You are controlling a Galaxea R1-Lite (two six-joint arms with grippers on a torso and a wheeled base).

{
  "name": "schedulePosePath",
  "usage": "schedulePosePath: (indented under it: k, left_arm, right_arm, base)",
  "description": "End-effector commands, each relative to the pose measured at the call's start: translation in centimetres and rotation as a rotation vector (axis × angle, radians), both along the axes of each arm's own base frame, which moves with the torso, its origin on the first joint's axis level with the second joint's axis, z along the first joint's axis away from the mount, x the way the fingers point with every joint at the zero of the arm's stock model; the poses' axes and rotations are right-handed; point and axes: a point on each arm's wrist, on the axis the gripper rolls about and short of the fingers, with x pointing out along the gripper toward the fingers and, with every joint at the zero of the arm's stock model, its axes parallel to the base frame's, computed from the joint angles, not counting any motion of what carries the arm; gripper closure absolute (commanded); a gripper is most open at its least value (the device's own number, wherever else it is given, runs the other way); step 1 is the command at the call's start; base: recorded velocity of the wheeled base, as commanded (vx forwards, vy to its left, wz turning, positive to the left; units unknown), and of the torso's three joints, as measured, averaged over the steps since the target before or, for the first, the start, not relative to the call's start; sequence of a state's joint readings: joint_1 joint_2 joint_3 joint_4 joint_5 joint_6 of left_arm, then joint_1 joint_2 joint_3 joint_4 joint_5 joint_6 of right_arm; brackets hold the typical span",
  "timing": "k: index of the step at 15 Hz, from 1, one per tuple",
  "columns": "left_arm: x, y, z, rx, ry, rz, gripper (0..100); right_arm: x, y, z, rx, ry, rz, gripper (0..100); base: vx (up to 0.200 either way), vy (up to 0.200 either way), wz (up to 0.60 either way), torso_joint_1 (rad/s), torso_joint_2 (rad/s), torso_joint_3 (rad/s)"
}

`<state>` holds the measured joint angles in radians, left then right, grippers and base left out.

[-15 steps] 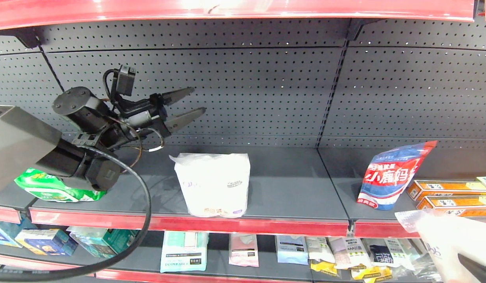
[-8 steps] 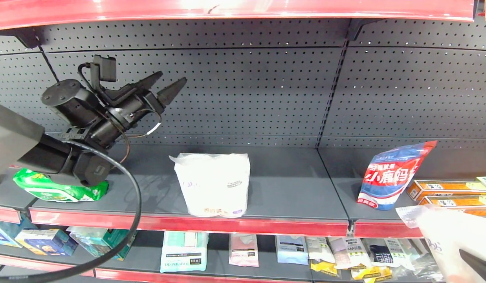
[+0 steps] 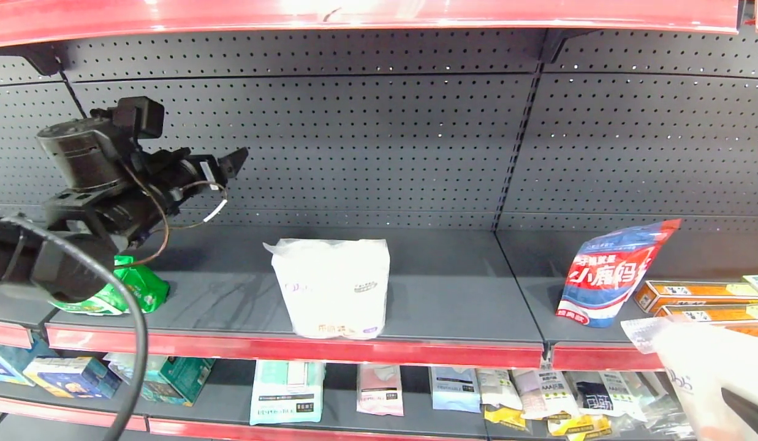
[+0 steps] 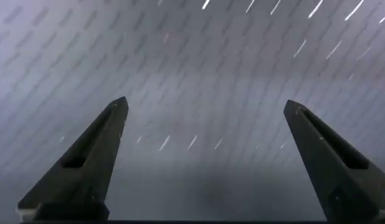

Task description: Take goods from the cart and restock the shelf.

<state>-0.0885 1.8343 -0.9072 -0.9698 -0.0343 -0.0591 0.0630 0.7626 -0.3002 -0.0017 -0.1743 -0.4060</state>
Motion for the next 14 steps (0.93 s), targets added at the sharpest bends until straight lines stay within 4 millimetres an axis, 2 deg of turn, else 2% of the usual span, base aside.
schedulePosePath:
  k: [1,2,3,4,6,7,8,9,11,14]
  left_arm:
    - [-4.6,0.5,0.7,0.036,0.034,0.024,0]
    - [-7.6,0.1,-0.2,0.042,0.07,-0.03,0]
    - [-9.0,0.1,-0.4,0.044,0.08,-0.071,0]
    - [-11.5,0.1,-0.8,0.063,0.09,-0.143,0]
    - [-14.0,0.4,-1.6,0.116,0.109,-0.166,0]
    - [-17.0,0.7,-2.7,0.15,0.121,-0.164,0]
    - [-18.6,0.9,-2.9,0.157,0.111,-0.166,0]
    - [-19.6,1.0,-3.0,0.157,0.111,-0.166,0]
    - [-23.0,1.4,-2.7,0.169,0.154,-0.169,0]
    - [-28.4,1.9,-2.6,0.178,0.265,-0.234,0]
  right_arm:
    - [-0.3,0.0,0.1,0.003,-0.022,0.002,100]
    - [-0.4,0.0,0.3,0.008,-0.035,0.013,100]
    - [-0.4,0.0,0.3,0.013,-0.037,0.023,100]
    - [-0.6,0.1,0.3,0.019,-0.041,0.035,100]
    - [-0.6,0.1,0.2,0.027,-0.039,0.053,100]
    - [-0.6,0.1,0.3,0.03,-0.041,0.062,100]
    - [-0.6,0.1,0.4,0.029,-0.046,0.064,100]
    - [-0.6,0.2,0.5,0.031,-0.05,0.077,100]
    - [-1.2,0.3,0.1,0.054,-0.053,0.17,100]
    - [-1.3,0.4,0.1,0.048,-0.056,0.188,100]
  base:
    - [0.0,0.0,0.0,0.0,0.0,0.0]
    - [0.0,0.0,0.0,0.0,0.0,0.0]
    - [0.0,0.0,0.0,0.0,0.0,0.0]
    - [0.0,0.0,0.0,0.0,0.0,0.0]
    - [0.0,0.0,0.0,0.0,0.0,0.0]
    - [0.0,0.0,0.0,0.0,0.0,0.0]
    - [0.0,0.0,0.0,0.0,0.0,0.0]
    - [0.0,0.0,0.0,0.0,0.0,0.0]
    - [0.0,0.0,0.0,0.0,0.0,0.0]
    - [0.0,0.0,0.0,0.0,0.0,0.0]
